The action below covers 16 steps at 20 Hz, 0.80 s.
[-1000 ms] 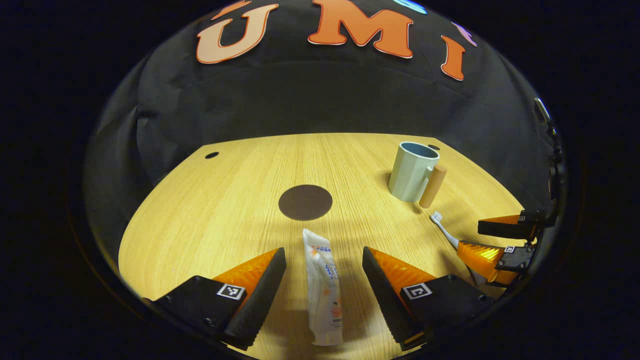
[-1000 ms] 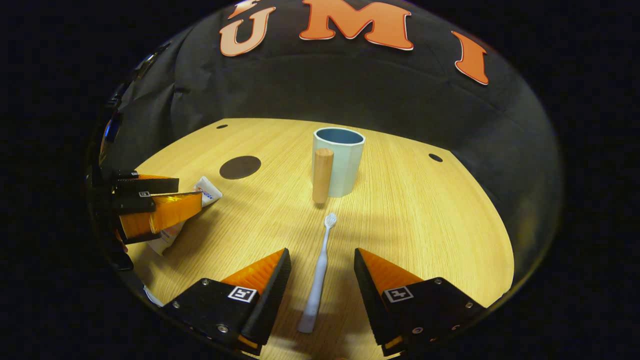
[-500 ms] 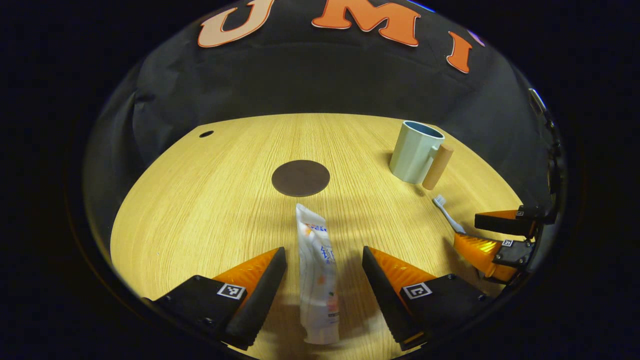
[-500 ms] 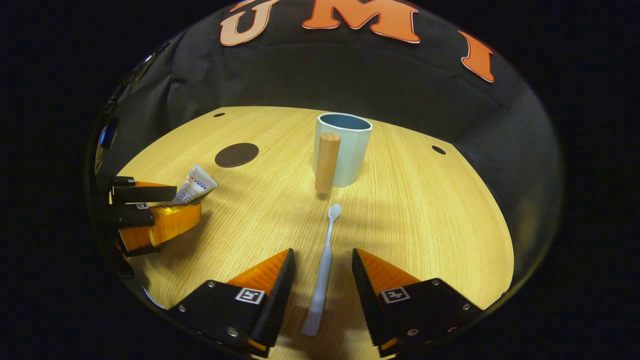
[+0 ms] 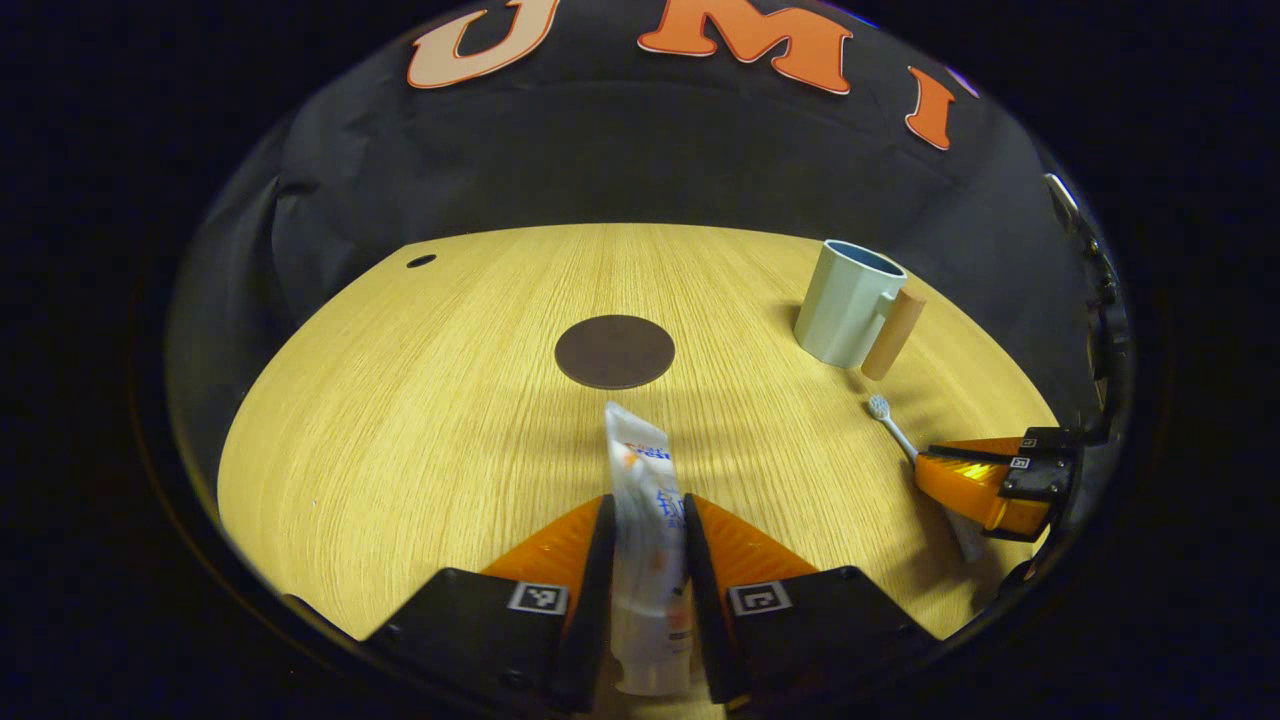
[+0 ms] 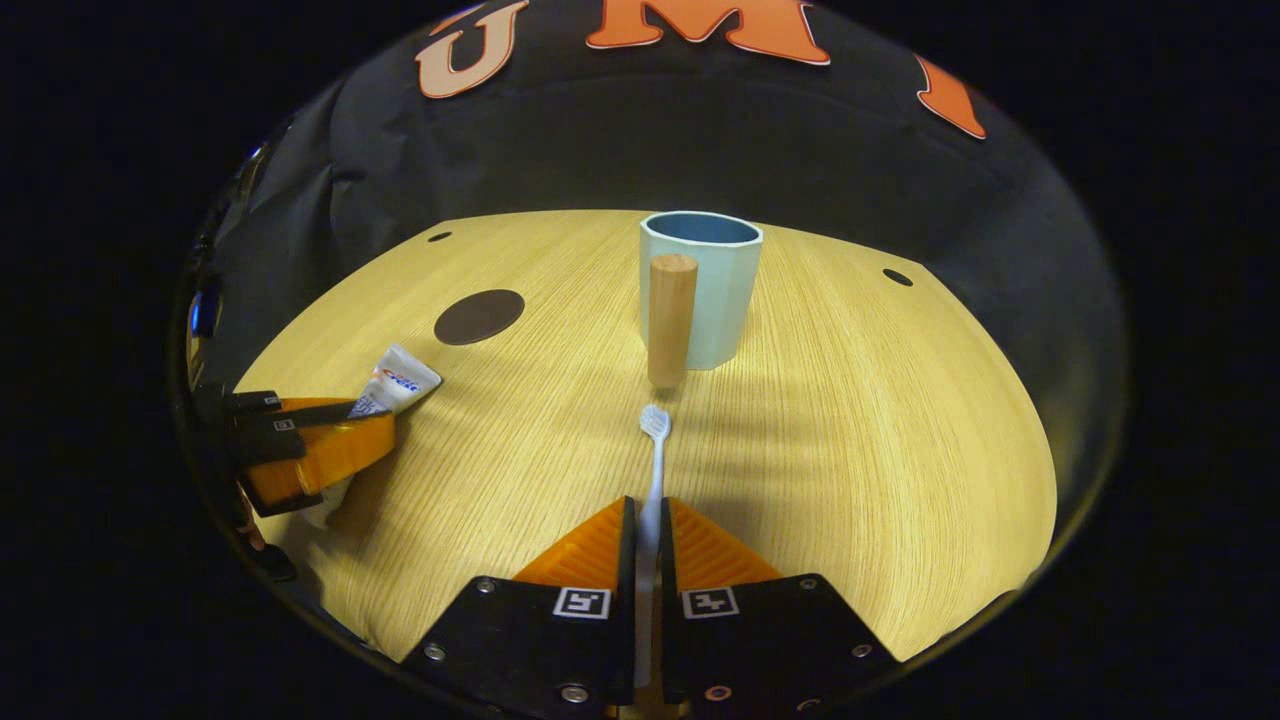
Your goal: Put the toothbrush and toothpaste on the desktop into the cup, then pick up the cup and place it on the coaster on the desktop.
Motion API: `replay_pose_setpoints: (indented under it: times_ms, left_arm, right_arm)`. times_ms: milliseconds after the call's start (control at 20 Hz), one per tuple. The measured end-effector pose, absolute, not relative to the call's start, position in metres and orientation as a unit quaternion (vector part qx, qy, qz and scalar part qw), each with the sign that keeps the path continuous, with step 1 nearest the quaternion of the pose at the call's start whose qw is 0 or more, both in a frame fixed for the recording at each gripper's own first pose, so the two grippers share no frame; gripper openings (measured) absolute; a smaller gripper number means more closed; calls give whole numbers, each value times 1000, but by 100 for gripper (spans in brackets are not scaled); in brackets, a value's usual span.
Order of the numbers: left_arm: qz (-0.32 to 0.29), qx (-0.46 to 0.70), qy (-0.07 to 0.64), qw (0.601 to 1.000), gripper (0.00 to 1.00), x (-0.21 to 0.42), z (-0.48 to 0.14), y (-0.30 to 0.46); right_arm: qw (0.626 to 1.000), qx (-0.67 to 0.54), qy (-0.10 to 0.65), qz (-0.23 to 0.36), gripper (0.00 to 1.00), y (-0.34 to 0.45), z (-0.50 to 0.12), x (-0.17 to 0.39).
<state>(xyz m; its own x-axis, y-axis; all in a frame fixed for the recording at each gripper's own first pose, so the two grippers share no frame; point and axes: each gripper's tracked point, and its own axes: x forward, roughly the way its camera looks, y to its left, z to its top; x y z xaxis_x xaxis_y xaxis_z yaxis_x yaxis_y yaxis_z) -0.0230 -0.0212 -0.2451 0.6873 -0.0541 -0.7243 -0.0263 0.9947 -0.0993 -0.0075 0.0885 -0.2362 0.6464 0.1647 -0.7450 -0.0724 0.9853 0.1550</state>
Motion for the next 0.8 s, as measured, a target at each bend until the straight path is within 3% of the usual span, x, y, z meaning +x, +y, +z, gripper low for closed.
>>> replay_pose_setpoints:
  times_ms: [50,100,150,200,350,400,800]
  left_arm:
    - [1,-57,394,917,36,-24,-240,-15]
    - [-1,-71,397,915,23,-24,-246,-16]
    - [-5,-81,396,915,32,-23,-245,-15]
    - [-7,-88,397,913,25,-24,-245,-16]
    - [-6,-99,393,914,25,-24,-244,-11]
    - [-8,-103,393,914,18,-24,-245,-14]
    - [-15,-107,368,924,18,-19,-225,-9]
  right_arm:
    - [905,63,416,64,11,88,-236,-7]
    - [905,67,416,63,9,88,-235,-6]
    - [905,69,414,62,8,88,-234,-6]
    - [906,68,412,63,8,88,-233,-6]
    - [908,74,407,72,7,90,-229,-3]
    - [909,75,402,74,7,90,-227,-2]
    - [933,85,339,87,7,80,-193,12]
